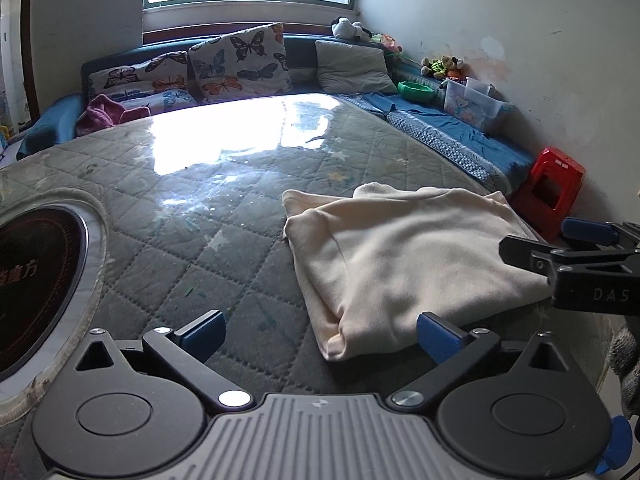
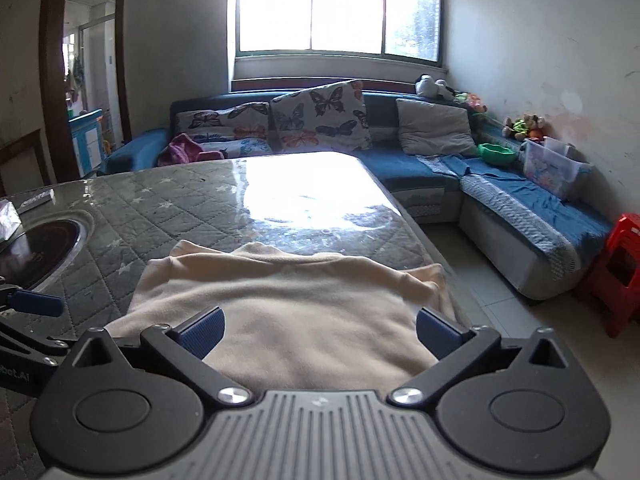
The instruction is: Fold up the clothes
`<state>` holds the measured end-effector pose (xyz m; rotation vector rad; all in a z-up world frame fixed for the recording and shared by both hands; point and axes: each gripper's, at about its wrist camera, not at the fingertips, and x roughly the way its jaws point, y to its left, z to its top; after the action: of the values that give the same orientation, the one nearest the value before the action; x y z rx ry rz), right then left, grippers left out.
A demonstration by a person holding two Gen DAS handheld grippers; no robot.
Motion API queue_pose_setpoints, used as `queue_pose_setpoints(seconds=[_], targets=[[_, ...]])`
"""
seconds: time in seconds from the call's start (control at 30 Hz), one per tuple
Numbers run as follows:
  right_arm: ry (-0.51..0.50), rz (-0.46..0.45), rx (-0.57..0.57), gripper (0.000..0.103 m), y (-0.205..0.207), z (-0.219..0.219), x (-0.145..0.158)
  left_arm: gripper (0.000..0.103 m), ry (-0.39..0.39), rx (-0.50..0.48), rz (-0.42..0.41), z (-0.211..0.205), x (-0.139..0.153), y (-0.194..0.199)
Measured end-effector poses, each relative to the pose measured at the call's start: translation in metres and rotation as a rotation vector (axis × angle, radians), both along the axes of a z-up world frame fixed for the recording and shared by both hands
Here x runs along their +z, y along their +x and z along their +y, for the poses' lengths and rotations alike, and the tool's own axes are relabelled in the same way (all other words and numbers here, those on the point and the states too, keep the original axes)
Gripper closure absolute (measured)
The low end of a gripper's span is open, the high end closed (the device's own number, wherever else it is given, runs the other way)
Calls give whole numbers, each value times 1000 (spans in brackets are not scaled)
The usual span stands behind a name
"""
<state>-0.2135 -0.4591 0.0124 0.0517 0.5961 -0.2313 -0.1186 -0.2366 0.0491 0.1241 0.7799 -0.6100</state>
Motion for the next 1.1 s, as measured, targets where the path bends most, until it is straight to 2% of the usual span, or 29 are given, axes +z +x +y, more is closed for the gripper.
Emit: queue_pose_setpoints(seconds=[0.43, 1.1], targets=[[8, 10, -37, 0, -19, 12, -10, 0, 5, 8, 17, 12, -5, -15], [19, 19, -51, 0, -38, 25, -18, 0, 31, -18, 26, 7, -12, -38]])
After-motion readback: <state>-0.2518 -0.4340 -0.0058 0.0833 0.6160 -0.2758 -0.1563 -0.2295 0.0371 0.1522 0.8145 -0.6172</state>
